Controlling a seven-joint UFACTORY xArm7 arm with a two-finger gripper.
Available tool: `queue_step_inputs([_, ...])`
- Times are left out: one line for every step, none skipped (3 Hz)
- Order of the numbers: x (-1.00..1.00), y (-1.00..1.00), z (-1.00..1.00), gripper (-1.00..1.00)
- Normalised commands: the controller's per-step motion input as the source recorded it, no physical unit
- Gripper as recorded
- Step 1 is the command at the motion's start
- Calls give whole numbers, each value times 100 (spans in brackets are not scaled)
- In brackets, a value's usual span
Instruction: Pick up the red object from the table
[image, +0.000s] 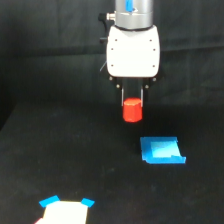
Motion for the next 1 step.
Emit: queue_step_inputs([-12, -36, 45, -82])
